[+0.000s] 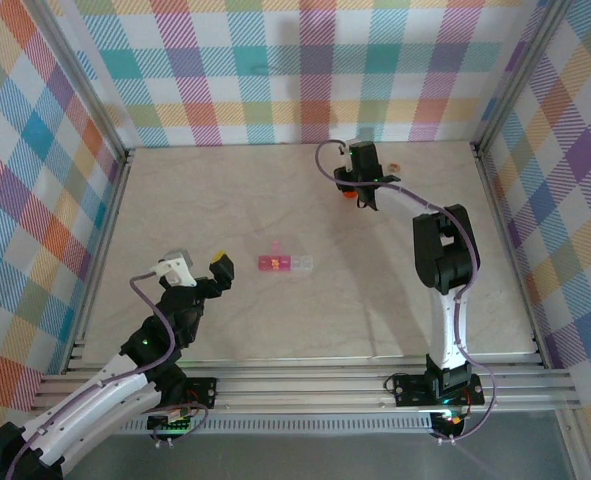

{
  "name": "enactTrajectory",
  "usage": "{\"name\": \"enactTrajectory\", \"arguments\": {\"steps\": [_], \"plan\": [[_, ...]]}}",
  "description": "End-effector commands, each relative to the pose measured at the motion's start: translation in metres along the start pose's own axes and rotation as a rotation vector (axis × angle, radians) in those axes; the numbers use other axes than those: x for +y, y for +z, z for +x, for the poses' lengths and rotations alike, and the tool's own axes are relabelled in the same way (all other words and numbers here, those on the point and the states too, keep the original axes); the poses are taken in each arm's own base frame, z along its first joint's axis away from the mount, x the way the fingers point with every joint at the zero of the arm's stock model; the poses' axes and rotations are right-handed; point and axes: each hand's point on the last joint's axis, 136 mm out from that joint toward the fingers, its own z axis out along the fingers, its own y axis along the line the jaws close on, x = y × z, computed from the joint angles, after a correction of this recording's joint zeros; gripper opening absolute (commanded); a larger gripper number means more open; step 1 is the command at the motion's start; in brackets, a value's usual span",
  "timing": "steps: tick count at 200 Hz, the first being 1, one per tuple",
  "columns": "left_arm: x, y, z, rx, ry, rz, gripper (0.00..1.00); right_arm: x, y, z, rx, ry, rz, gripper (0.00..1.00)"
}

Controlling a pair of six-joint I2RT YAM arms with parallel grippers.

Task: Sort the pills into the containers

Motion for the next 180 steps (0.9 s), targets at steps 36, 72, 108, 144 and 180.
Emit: {"name": "enactTrajectory", "arguments": {"steps": [36,72,108,144,180], "plan": [[-0.004,0.000,-0.011,-0.024,-0.034,0.016,1.00,0.000,0.012,-0.012,-0.030,0.064,-0.035,0.38],[-0.005,0.001,-0.010,-0.023,-0.033,0.016,1.00,0.002,0.017,-0.008,-0.002,0.056,-0.043,0.52],[-0.005,0.003,-0.009,-0.017,-0.030,0.015,1.00,0.006,0.006,-0.016,-0.007,0.026,-0.072,0.65],[-0.007,0.005,-0.005,-0.006,-0.025,0.016,1.00,0.012,-0.023,-0.033,-0.029,-0.010,-0.125,0.75],[-0.008,0.013,0.002,0.036,-0.012,-0.007,1.00,0.012,-0.063,-0.042,-0.061,0.011,-0.144,0.75]]}}
